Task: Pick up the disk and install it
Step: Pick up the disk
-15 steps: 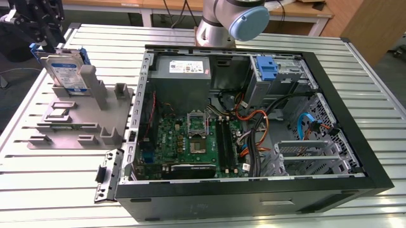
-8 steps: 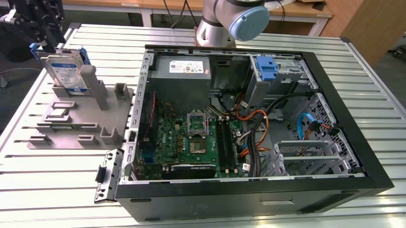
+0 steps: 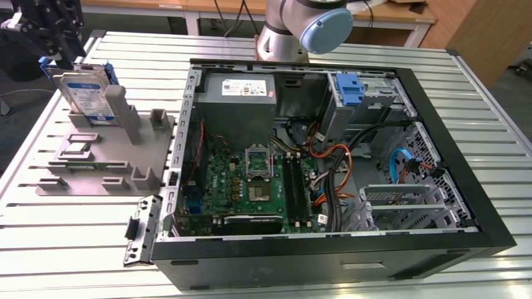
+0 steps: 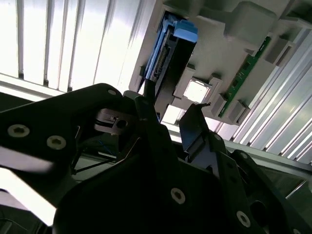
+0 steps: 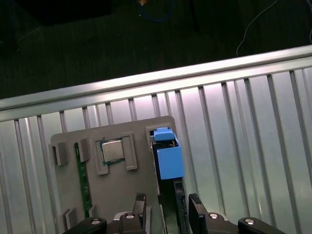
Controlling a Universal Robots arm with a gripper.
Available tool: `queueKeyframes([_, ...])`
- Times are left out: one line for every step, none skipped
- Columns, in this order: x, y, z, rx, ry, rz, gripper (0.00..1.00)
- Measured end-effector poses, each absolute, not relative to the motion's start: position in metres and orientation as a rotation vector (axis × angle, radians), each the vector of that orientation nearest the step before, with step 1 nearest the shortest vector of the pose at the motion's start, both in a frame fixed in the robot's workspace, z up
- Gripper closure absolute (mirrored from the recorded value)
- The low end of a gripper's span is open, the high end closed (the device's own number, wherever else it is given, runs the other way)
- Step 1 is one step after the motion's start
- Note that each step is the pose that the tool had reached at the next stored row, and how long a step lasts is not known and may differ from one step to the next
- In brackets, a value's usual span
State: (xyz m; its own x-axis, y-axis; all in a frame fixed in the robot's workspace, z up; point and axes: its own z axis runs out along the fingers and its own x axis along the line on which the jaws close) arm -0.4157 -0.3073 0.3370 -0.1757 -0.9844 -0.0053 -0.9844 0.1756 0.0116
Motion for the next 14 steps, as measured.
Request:
queueKeyframes([-0.4157,-0.3073,0.3368,2.032,-2.392,-0.021,0.53])
queueKeyframes([-0.4156,-0.3073,0.3366,2.048,-2.381,-0.024,0.53])
queueKeyframes([-0.4156,-0.3074,0.3364,2.062,-2.373,-0.031,0.53])
queueKeyframes([-0.4156,-0.3073,0.3364,2.077,-2.368,-0.041,0.53])
queueKeyframes([-0.4157,-0.3073,0.3362,2.088,-2.365,-0.052,0.53])
queueKeyframes([-0.4157,-0.3073,0.3361,2.099,-2.363,-0.062,0.53])
queueKeyframes([-0.4157,-0.3073,0.3356,2.109,-2.359,-0.069,0.53])
queueKeyframes([-0.4159,-0.3072,0.3349,2.117,-2.353,-0.071,0.53])
queueKeyframes([-0.4164,-0.3073,0.3342,2.123,-2.347,-0.071,0.53])
queueKeyframes([-0.4168,-0.3074,0.3331,2.13,-2.341,-0.071,0.53])
queueKeyframes([-0.4172,-0.3074,0.3315,2.137,-2.334,-0.071,0.53])
queueKeyframes([-0.4176,-0.3074,0.33,2.144,-2.327,-0.071,0.53])
queueKeyframes([-0.418,-0.3073,0.3288,2.151,-2.32,-0.072,0.53])
queueKeyframes([-0.4182,-0.3074,0.3277,2.158,-2.314,-0.072,0.53])
